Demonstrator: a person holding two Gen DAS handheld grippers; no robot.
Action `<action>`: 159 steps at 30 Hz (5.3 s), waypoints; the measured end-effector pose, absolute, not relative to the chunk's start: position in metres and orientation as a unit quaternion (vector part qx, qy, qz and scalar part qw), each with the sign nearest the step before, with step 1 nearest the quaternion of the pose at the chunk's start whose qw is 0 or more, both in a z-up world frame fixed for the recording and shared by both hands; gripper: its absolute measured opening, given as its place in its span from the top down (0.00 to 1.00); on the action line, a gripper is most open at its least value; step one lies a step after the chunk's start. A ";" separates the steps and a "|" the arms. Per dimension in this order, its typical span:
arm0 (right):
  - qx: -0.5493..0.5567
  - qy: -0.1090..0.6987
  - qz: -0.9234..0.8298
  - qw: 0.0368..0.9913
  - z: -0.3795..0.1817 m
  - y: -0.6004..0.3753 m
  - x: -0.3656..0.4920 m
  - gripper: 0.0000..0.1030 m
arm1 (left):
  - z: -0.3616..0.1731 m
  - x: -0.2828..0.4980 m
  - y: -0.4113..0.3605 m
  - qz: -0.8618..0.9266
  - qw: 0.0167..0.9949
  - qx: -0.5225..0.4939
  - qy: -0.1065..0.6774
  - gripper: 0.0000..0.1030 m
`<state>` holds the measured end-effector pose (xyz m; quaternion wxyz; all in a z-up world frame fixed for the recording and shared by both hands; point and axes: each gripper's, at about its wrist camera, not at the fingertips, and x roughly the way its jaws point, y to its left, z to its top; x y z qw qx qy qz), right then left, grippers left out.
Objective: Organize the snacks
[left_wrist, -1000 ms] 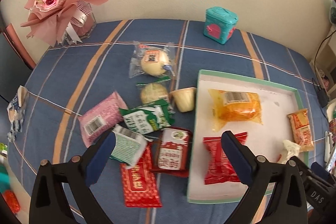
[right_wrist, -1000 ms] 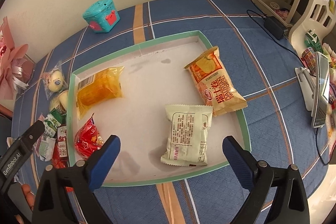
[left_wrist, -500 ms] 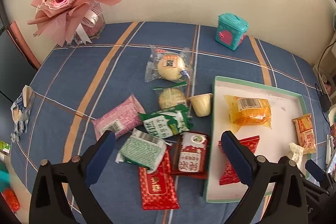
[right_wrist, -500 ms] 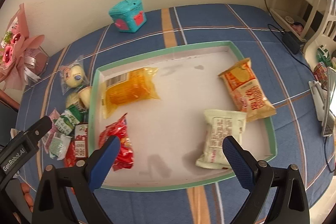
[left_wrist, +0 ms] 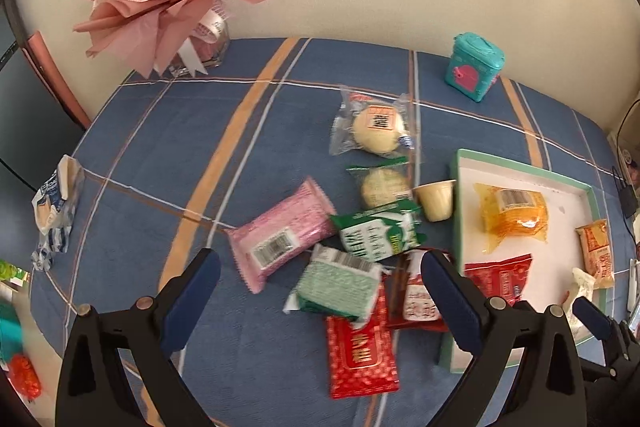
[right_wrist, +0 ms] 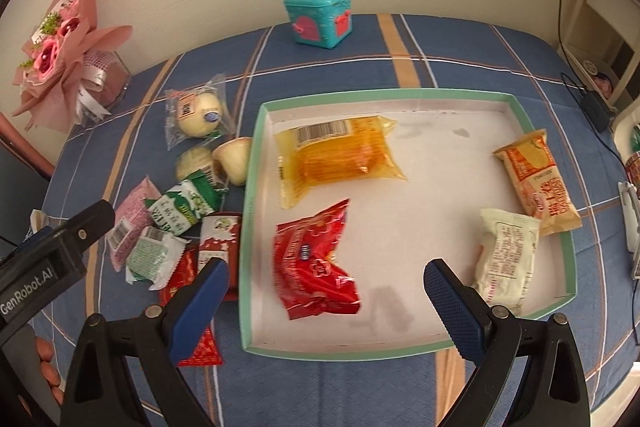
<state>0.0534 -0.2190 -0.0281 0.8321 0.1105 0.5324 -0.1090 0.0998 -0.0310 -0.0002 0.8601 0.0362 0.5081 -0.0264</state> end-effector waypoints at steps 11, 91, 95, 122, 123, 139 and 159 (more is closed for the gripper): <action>0.109 0.537 -0.068 0.834 -0.035 -0.186 0.063 0.03 | -0.014 0.099 0.018 0.007 0.849 -0.008 0.529 0.03; 0.063 0.595 0.051 0.799 -0.080 -0.089 0.083 0.42 | -0.067 0.103 0.035 0.023 0.797 -0.024 0.603 0.40; 0.054 0.607 0.052 0.791 -0.092 -0.077 0.083 0.42 | -0.072 0.103 0.041 0.029 0.794 -0.021 0.607 0.39; -0.005 0.618 0.015 0.786 -0.129 -0.036 0.087 0.45 | -0.090 0.117 0.044 0.040 0.784 -0.028 0.619 0.39; -0.004 0.618 0.014 0.786 -0.127 -0.039 0.087 0.46 | -0.090 0.117 0.044 0.040 0.784 -0.028 0.619 0.39; 0.056 0.622 0.035 0.780 -0.112 -0.075 0.088 0.54 | -0.087 0.114 0.043 0.033 0.789 -0.026 0.613 0.39; 0.082 0.572 0.052 0.814 -0.046 -0.106 0.071 0.54 | -0.036 0.099 0.038 0.036 0.830 -0.035 0.555 0.40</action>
